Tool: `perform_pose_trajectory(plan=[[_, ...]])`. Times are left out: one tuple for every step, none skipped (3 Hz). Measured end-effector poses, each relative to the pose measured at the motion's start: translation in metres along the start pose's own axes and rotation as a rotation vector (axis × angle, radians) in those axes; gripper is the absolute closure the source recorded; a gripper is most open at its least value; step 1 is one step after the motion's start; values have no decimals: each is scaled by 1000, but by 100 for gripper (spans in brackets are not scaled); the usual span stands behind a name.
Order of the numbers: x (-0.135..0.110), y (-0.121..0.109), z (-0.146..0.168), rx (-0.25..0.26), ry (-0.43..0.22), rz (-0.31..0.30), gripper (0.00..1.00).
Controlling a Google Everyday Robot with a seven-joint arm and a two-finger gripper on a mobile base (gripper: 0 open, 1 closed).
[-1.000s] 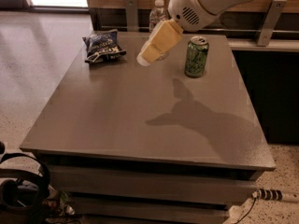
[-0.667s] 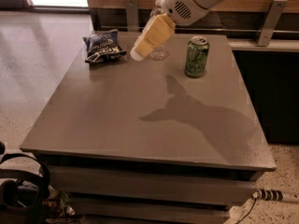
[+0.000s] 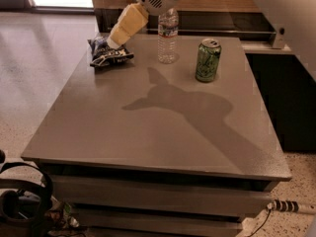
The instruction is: Pick blue chip bag
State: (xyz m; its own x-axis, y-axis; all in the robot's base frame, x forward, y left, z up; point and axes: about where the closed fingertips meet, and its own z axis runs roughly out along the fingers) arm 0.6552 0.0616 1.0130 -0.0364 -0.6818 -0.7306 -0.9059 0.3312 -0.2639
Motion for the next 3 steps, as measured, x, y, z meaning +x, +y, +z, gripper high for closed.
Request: perform_pose_trajectory(plan=[[7,-24,50,134,38,35,0],[31,-46,135,196,82,95,0],[31,-46,135,196,82,95,0]])
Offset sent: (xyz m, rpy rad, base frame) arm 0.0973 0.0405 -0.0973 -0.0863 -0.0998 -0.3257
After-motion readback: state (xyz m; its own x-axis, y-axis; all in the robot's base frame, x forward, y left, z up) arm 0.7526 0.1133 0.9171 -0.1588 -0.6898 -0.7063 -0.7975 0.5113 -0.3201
